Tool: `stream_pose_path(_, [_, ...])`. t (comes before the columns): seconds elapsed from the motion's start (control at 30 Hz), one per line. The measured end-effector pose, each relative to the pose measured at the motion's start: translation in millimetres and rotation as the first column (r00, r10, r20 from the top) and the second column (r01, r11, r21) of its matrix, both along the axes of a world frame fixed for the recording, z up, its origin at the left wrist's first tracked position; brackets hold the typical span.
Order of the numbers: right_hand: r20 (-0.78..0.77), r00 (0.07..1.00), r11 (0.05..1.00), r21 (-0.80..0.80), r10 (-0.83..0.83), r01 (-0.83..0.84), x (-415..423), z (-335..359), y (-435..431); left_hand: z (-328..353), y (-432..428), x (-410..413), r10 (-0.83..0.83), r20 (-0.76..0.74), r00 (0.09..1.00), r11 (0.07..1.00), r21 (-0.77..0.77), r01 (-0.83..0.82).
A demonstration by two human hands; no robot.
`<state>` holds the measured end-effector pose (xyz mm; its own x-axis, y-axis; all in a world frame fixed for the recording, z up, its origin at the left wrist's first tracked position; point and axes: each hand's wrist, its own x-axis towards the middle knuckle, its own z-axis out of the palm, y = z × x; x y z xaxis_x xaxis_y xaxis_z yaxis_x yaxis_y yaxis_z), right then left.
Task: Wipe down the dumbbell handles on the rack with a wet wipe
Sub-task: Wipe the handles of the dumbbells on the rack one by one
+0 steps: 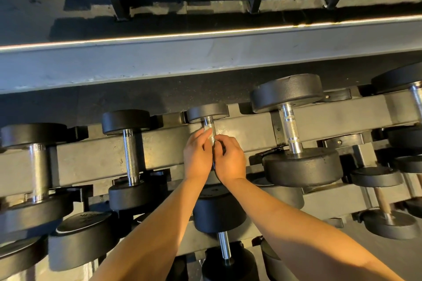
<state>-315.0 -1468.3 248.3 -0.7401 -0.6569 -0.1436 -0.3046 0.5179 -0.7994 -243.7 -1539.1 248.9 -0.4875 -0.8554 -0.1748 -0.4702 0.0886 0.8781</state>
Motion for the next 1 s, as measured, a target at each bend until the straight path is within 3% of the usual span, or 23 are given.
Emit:
stream_pose_path(0.07, [0.014,1.000,1.000,0.005,-0.009,0.009,0.7,0.4,-0.5,1.1,-1.7,3.7,0.010,0.007,1.000,1.000,-0.001,-0.010])
stream_pose_path(0.17, [0.029,0.999,1.000,0.006,-0.025,0.024,0.4,0.9,-0.8,17.5,-7.2,-9.8,0.278,-0.166,0.946,0.931,0.290,-0.223])
stream_pose_path(0.2, [0.034,0.999,1.000,0.003,-0.028,0.028,0.6,1.2,-0.6,20.3,-9.9,-15.7,0.326,-0.193,0.925,0.914,0.316,-0.256])
stream_pose_path(0.33, [0.046,0.998,0.999,-0.002,-0.038,0.038,-0.1,1.9,0.1,17.5,-16.0,-28.9,0.276,-0.149,0.950,0.946,0.217,-0.240])
stream_pose_path(0.63, [0.060,0.997,0.999,0.012,-0.041,0.041,0.1,5.1,-0.2,11.7,7.3,-11.0,0.216,-0.132,0.968,0.928,0.335,-0.161])
stream_pose_path(0.8, [0.071,0.996,0.999,-0.002,-0.047,0.047,-0.2,3.7,0.6,23.3,-4.5,-18.7,0.288,-0.181,0.940,0.930,0.287,-0.230])
stream_pose_path(1.0, [0.057,0.997,0.999,0.012,-0.045,0.045,0.2,6.1,0.0,9.0,15.5,-2.1,0.155,-0.073,0.985,0.975,0.171,-0.141])
